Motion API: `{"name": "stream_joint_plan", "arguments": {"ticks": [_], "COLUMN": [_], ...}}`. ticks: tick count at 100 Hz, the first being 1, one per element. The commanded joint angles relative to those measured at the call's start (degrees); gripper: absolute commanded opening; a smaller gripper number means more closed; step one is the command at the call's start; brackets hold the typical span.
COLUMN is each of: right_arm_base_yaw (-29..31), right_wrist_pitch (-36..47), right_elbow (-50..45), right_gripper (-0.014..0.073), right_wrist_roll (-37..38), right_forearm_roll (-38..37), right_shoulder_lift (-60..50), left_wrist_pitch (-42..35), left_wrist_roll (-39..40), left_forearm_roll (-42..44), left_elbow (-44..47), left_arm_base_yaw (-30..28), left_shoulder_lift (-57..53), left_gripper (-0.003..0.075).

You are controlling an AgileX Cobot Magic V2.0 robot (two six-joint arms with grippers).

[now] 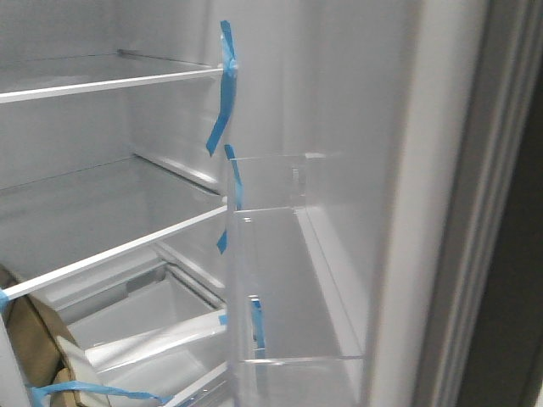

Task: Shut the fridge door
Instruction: 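Push the fridge door with the right gripper until it shuts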

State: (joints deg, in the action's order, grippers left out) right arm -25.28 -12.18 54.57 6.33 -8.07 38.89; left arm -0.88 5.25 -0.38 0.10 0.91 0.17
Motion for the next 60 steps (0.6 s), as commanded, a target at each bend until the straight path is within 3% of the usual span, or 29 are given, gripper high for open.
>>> {"name": "stream_joint_plan", "arguments": {"ticks": [1,60], "right_arm_base_yaw": [-1.75,-8.81], "right_wrist_pitch": [6.09,12.18], "right_elbow": [1.93,2.02], "right_gripper": [-0.0076,-0.0076], "right_wrist_roll": [-0.03,-0.03], "right_forearm_roll": [0.04,1.19], "right_shoulder_lift": [0.32,7.94], "left_wrist_pitch": [-4.40,-4.40], "left_wrist_roll": [0.20,0.20], "left_forearm_roll": [-0.09,-0.09], "left_elbow": [1.60,1.60], "left_arm_base_yaw": [0.46,0.46], "left_shoulder_lift": [1.09,1.09], "left_gripper": [-0.0021,-0.0021]}}
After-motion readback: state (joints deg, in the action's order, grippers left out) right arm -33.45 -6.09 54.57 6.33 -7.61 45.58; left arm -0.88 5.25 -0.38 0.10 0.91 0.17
